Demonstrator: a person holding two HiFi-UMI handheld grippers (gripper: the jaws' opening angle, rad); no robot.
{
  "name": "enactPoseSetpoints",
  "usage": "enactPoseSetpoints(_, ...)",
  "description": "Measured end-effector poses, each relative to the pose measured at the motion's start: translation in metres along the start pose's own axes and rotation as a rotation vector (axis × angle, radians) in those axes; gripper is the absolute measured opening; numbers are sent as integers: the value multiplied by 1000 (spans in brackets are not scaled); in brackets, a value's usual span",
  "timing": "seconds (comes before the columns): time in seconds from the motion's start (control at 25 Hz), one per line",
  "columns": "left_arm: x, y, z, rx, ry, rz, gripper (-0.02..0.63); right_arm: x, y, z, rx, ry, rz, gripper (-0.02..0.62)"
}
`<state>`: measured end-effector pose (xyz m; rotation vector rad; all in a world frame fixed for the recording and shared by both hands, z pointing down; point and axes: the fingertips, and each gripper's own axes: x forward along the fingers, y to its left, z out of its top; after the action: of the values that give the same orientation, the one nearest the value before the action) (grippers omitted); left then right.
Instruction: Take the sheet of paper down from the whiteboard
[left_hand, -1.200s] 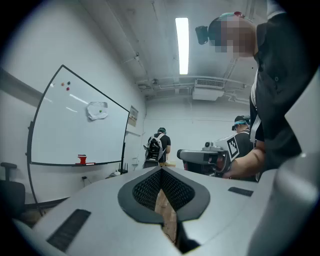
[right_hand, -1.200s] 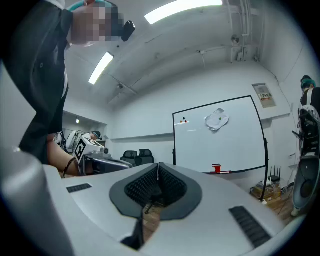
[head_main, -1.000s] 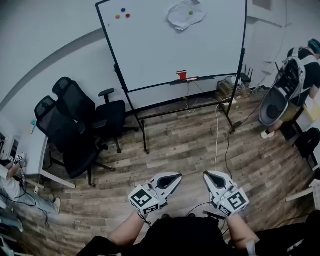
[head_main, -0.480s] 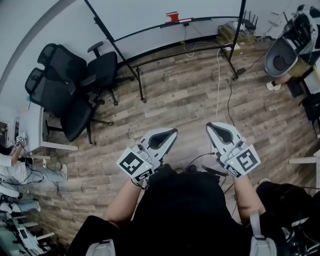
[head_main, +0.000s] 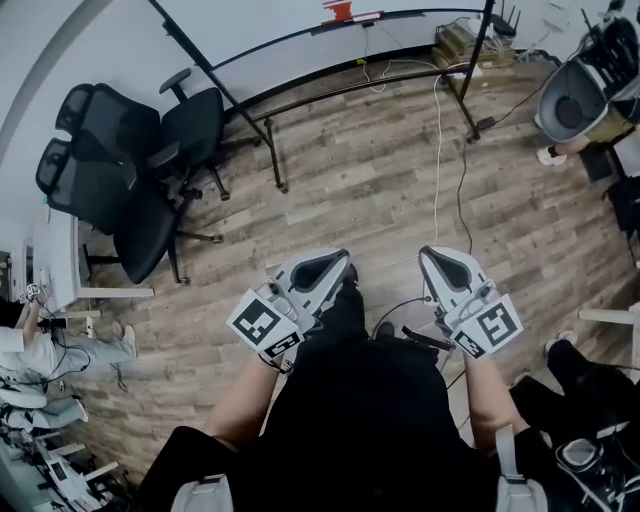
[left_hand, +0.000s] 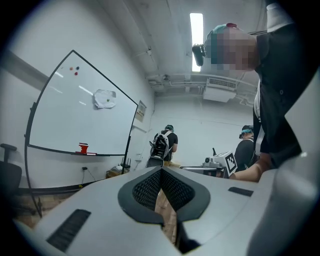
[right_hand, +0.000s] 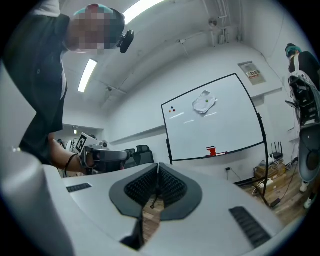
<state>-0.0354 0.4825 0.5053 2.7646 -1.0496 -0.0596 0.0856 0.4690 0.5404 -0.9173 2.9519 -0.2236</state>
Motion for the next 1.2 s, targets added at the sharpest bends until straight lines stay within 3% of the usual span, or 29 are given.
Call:
enactPoseSetpoints(0.28,36,97,18,11,-1,10,11,86,-30,23,-73,40,6,20)
enactPoseSetpoints(0.48,45,158,41,18,-30,-62,11,154,-55,48,-104,65,-26,20)
enactPoseSetpoints(0.68,68,205,25,-1,7,-134,11,192,-81,57,-101,58,-78,20)
enactPoseSetpoints(0.92,111,229,38,-1,-50,-120,11,199,-126,45,-98,97,-89,20)
enactPoseSetpoints(1.2,179,285,56,46,-9,-74,11,255,-211,60,-93,45,-21,20)
